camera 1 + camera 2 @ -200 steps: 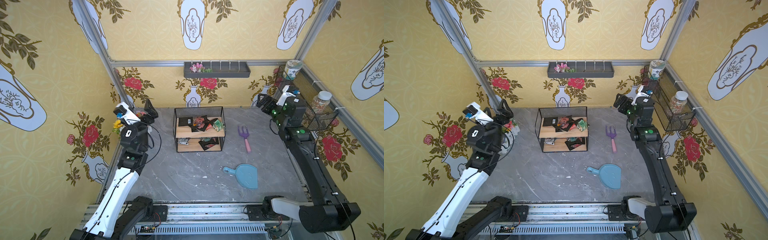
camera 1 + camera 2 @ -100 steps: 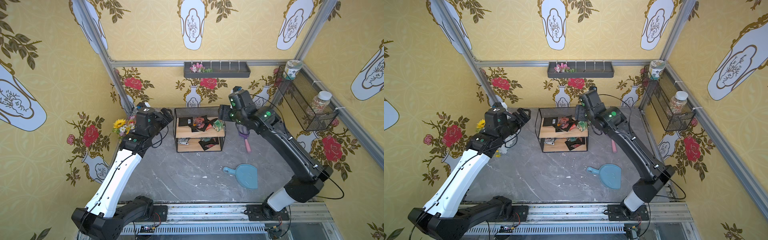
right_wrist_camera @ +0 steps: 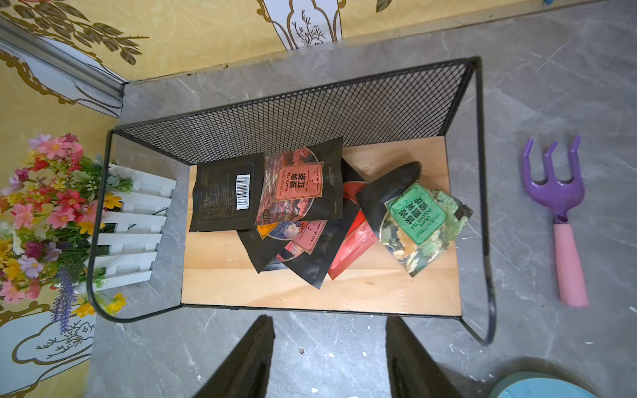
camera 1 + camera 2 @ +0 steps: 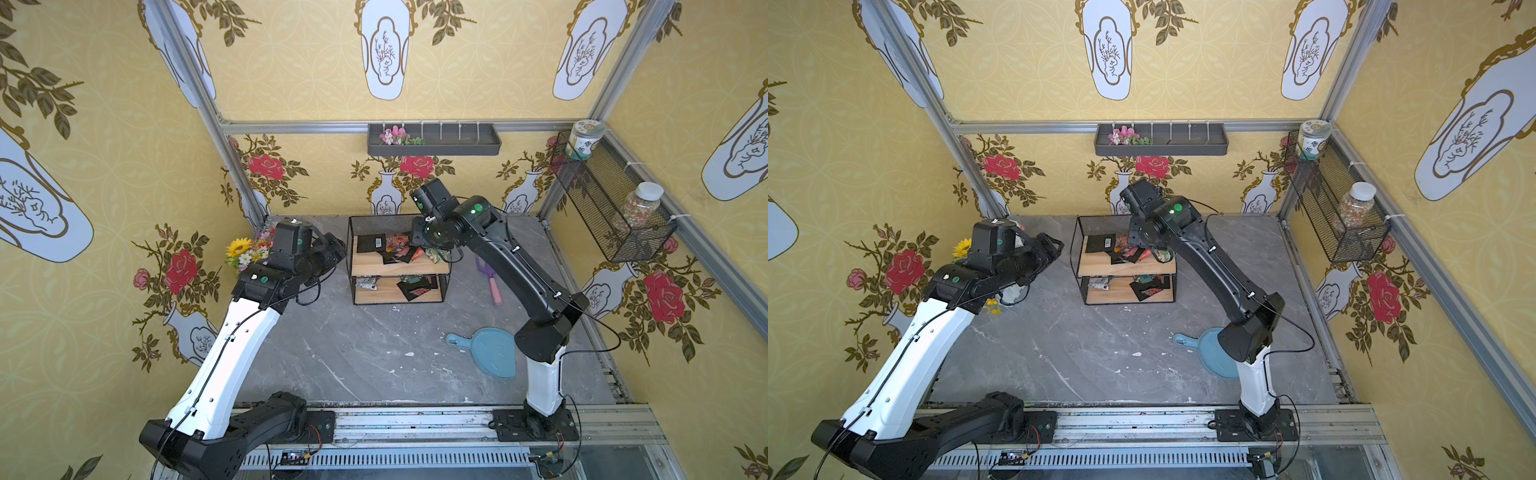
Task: Remove the tea bags from the shelf
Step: Pick up the tea bag from the shelf.
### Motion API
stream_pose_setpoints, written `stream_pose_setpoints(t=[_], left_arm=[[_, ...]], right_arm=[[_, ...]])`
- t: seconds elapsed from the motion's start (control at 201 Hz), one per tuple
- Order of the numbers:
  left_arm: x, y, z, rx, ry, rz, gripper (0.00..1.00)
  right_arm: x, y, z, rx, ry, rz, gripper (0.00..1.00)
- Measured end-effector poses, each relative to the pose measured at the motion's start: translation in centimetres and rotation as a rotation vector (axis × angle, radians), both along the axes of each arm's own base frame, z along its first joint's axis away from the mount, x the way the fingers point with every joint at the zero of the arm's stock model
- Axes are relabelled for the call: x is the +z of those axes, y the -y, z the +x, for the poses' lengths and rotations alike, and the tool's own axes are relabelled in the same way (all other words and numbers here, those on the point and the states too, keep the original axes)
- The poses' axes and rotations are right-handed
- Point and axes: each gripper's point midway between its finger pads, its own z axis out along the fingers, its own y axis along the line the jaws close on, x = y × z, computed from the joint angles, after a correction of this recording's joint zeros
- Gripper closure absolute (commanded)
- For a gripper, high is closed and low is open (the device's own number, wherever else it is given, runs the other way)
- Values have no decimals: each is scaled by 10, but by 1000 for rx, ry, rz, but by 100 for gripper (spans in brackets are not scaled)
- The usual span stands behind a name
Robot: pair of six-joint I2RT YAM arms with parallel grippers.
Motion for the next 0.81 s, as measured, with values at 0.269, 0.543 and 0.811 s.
stream_pose_setpoints(t=[0.269,0.543,0.811], left_arm=[[3,-1,-5,-5,9,2,21],[8,-2,-8,-16,29,11,22],[8,-2,-7,-32,35,30,22]], right_arm=[[-27,-7,13,-44,-54,-11,46],[-51,-3,37,-87,-83,2,47],[-66,-14,56,-97,-97,64,52]])
